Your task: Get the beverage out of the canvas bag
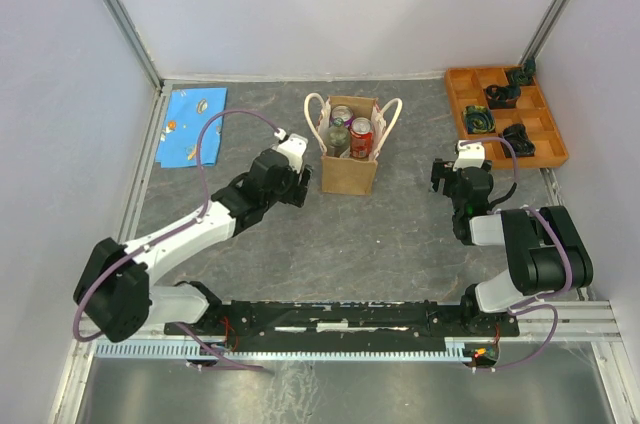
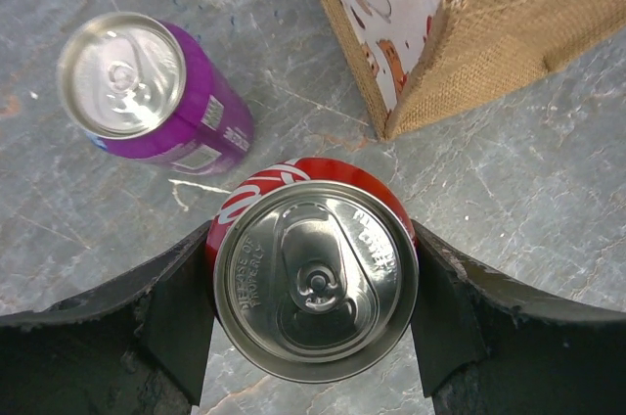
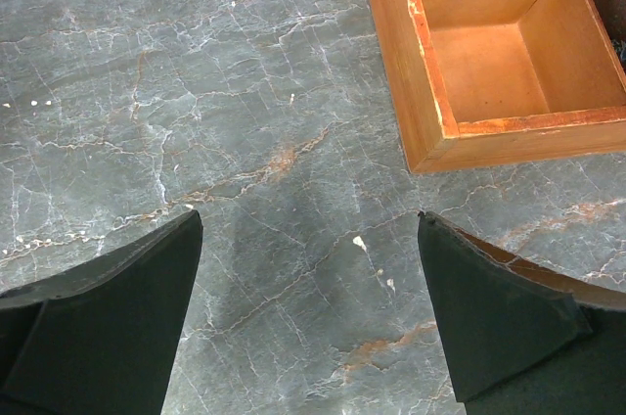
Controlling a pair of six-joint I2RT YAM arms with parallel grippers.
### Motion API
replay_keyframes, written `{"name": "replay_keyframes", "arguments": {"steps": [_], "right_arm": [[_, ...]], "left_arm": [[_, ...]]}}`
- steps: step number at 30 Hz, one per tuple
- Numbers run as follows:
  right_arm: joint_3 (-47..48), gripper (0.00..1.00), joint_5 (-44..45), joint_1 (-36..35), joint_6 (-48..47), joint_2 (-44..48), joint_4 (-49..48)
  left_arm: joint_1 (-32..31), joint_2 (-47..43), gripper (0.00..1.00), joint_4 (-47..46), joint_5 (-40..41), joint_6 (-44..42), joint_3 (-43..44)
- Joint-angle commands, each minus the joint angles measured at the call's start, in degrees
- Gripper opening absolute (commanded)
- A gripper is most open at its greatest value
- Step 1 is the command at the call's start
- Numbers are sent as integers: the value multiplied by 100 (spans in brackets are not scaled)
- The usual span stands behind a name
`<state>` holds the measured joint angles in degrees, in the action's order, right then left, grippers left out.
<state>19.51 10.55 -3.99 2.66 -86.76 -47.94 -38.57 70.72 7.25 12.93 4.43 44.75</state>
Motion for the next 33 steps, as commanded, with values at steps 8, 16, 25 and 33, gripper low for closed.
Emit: {"name": "replay_keyframes", "arguments": {"steps": [8, 16, 25, 33], "right_arm": [[166, 99, -26, 23, -81, -6, -145], [163, 99, -26, 23, -81, -3, -145], [166, 99, -26, 22, -81, -1, -145], [167, 99, -26, 22, -81, -6, -145]], "left_arm": [[373, 667, 3, -607, -459, 591, 341], [578, 769, 3, -408, -932, 798, 316], [583, 998, 52, 76, -996, 783, 549], [578, 963, 99, 318, -863, 718, 648]]}}
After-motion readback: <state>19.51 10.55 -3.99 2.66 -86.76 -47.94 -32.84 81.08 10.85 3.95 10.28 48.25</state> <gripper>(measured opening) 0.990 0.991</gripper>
